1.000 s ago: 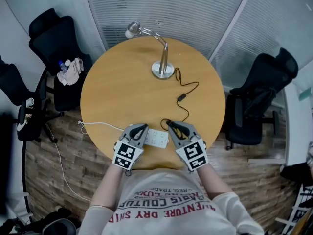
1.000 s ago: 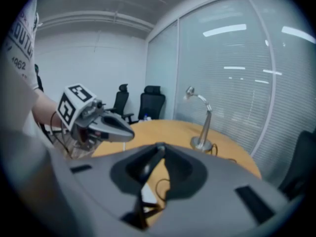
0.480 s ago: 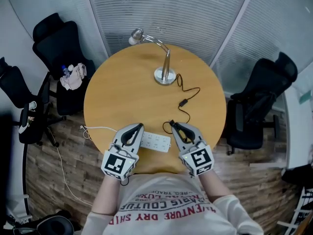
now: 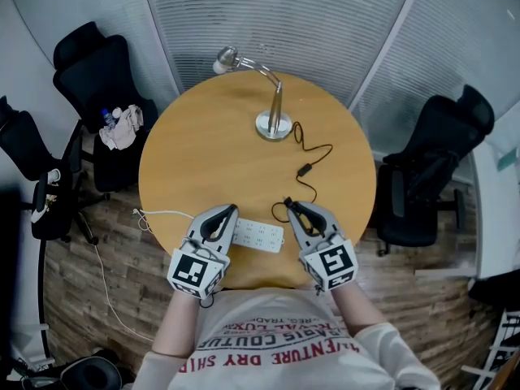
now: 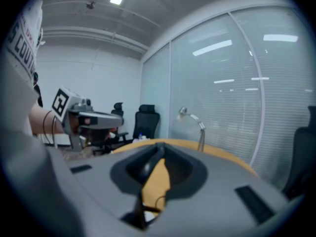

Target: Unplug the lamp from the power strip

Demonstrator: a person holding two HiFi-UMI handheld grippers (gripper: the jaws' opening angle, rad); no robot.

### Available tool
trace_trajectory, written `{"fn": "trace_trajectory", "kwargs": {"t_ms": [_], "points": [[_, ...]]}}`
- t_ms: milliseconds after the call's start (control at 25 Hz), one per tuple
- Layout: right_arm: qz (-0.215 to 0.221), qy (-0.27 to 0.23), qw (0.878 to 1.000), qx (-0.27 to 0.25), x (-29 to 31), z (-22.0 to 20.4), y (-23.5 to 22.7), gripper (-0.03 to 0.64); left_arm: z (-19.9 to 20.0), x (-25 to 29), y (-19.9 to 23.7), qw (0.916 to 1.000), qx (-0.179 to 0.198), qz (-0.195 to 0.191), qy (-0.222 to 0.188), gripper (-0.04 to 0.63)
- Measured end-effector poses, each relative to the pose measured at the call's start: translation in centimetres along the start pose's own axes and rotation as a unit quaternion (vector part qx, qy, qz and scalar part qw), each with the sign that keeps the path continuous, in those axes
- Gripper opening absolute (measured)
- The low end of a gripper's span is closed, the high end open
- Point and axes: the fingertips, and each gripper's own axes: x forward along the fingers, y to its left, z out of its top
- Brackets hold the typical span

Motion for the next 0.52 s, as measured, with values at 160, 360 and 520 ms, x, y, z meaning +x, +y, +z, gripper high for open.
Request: {"fn": "trace_trajectory", "kwargs": {"t_ms": [160,360,520], "points": [[0.000,-0.005,1.000,-0.007,0.04,-0.12,0.07,0.072,-0.29,0.16,-0.10,1.0000,-0.003,-0.002,0.004,0.028],[0.001,-0.003,1.000,-0.011,0.19,-0.26,0.45,0.072,-0.70,0.16,0.10,1.0000,-0.007,-0.001,0.007,0.026],[-0.002,-0.005,1.000,-0.012,0.35,-0.07,0.40,0.071,-0.97,0.34,0.22,0.9999,-0.004,-0.001,0.011,0.028]]}}
